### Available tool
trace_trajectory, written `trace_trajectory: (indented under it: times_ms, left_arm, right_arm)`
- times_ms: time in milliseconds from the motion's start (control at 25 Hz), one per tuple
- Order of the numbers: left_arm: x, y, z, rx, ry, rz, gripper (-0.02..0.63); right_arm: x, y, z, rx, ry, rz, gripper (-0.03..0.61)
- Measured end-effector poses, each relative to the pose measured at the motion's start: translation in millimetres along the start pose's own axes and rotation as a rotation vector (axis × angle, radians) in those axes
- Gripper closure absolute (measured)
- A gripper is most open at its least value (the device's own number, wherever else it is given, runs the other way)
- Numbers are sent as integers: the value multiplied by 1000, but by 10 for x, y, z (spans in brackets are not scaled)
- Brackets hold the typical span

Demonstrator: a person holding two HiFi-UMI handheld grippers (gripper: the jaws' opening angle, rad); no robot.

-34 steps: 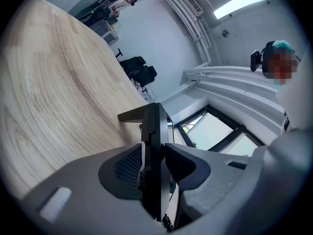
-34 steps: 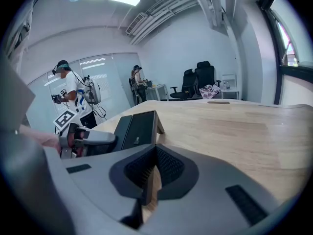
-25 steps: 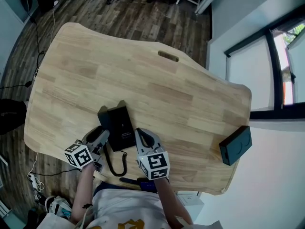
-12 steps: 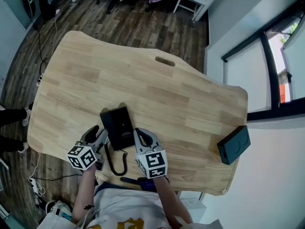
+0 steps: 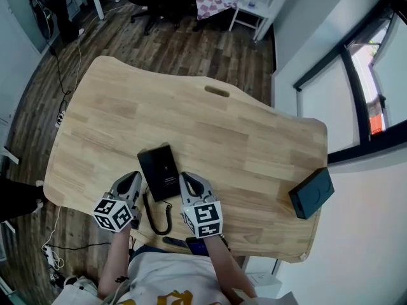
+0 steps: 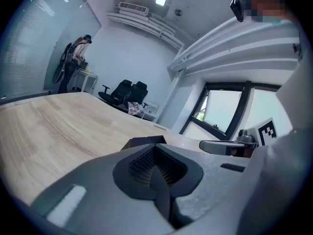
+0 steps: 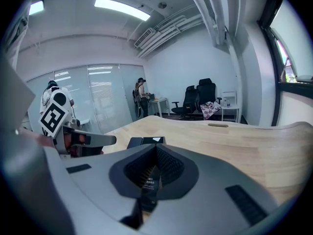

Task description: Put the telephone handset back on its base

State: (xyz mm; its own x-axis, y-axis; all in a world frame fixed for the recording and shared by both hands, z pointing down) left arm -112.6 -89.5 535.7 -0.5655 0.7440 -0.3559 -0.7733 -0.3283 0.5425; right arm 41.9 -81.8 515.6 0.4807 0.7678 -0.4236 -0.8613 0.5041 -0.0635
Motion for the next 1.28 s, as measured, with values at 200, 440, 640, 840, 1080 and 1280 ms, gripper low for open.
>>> trace_trajectory:
  times_ms: [200,440,640,840,1080,1280]
  left_arm:
    - [91,-211,-133,-68,-28,12,611]
    - [229,-365,-239,-81,-63,7,612]
    - [393,-586,-402,-142,-109,22,612]
    - [535,-798,-549,-175,-154,47,612]
    - [687,-1007,-649,-179,-198,78,612]
    - [740,-1123,-617,-186,-205,92,612]
  right_arm:
    - [157,21,-112,26,-28,14,572]
    - [335,40,-258,35,-82,22,572]
    - [509,62,-369,43,-104,32,572]
    - [709,72,-551,51,-170,52,572]
    - [914,116,-696,74,-212,75,572]
    - [1008,166,-699,94,-219,71,572]
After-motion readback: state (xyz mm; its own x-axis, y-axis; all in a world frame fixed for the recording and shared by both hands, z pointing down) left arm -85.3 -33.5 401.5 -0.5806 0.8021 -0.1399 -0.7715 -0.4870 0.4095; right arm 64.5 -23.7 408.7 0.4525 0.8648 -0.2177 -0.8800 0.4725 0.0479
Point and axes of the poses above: the fingertips, and each gripper's own axes: x backward along the fingers, y to its left, z out of its underside, the point moved 1 cm from there along x, backward along the fingers, and after that the axes turned 7 degrees about x, right-handed, at the moved point
